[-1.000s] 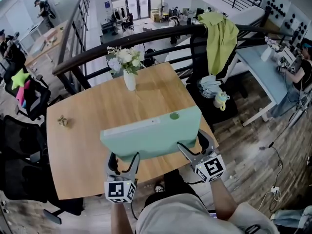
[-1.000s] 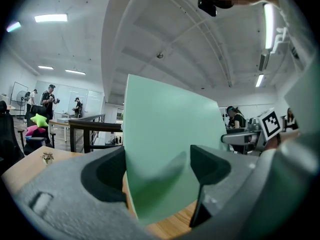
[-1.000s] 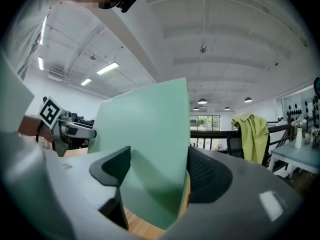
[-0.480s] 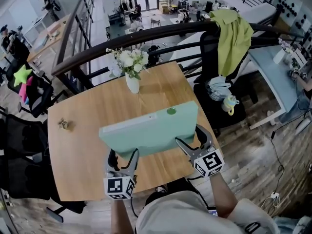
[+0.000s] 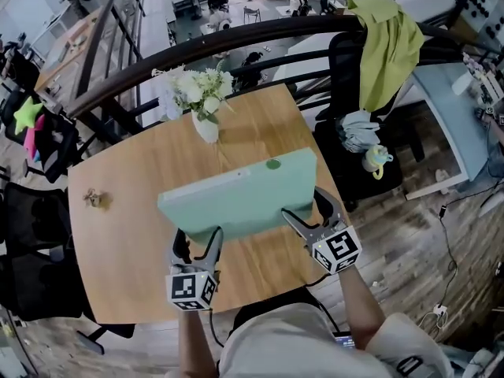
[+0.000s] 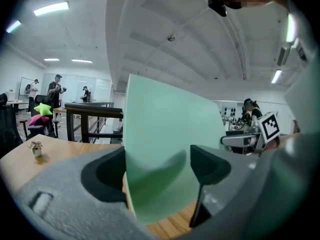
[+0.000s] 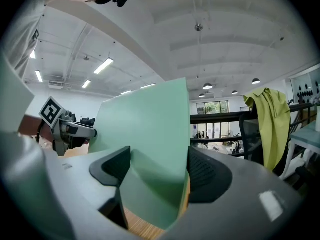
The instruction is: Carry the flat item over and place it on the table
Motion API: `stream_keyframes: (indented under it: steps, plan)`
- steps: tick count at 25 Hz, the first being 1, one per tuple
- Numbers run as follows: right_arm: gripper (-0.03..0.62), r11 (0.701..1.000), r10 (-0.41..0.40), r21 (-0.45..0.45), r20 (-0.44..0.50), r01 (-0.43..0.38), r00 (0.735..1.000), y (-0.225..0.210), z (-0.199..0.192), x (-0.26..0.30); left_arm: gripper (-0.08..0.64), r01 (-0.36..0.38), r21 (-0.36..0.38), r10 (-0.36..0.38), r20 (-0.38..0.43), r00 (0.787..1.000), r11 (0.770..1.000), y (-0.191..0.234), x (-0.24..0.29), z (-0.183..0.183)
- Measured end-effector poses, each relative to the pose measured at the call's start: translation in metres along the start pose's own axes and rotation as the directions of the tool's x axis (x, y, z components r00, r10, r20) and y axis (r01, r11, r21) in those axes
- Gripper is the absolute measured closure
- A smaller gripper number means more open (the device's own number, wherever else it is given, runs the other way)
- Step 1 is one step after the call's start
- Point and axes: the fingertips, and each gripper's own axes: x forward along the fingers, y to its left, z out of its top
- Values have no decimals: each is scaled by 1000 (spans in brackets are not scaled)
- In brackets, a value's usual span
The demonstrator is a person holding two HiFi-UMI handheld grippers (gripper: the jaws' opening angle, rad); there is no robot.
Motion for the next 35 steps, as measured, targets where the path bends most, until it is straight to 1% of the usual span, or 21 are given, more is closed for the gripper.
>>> stream_keyframes:
  steps: [10, 15, 25, 30, 35]
  plan:
    - [229, 999, 8, 49, -60, -5, 998, -24, -33, 32, 150, -2, -22, 1, -60, 998, 1000, 11, 41, -24]
    - [229, 999, 13, 46, -91, -9, 996, -33, -46, 47, 150, -14, -56, 9, -86, 996, 998, 18, 59, -39]
    - [230, 999, 25, 46, -142, -19, 989, -56, -67, 76, 150, -22, -93, 9, -138, 990, 995, 27, 93, -62]
    - [229, 998, 26, 55, -176, -17, 984, -65, -83, 86, 150, -26, -153, 0, -167, 986, 988, 31, 110, -78]
    - [229, 998, 28, 66, -206, -15, 978, -72, -96, 94, 150, -33, -157, 2, -191, 982, 987, 33, 121, -88]
